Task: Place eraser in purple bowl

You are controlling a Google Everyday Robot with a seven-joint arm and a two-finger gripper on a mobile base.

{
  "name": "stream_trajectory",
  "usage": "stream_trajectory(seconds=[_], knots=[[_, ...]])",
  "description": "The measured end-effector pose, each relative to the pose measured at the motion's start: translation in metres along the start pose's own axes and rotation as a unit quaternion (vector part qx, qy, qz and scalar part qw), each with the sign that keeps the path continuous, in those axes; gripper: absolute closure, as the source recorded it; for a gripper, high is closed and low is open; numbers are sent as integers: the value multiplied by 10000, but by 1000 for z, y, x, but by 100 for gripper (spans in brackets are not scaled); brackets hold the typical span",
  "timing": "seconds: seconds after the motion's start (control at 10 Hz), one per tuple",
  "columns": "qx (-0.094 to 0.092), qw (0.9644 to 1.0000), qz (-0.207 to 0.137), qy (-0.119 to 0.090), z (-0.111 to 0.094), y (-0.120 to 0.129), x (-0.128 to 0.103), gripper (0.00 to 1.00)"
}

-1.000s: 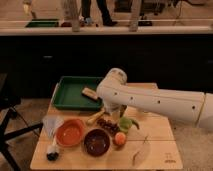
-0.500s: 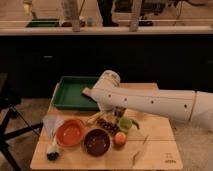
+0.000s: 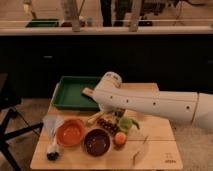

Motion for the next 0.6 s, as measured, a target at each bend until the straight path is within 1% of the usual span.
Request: stream_trajectory(seconds=[0.2,0.3,0.4,0.6], knots=[[119,9999,73,-93,-1,-21,-5,29],[173,9997,130,-132,-2,-29,-4,22],[226,9995,133,-190,-2,-38,-8,20],[325,9989,162,-298,-2,-58,-19,20]])
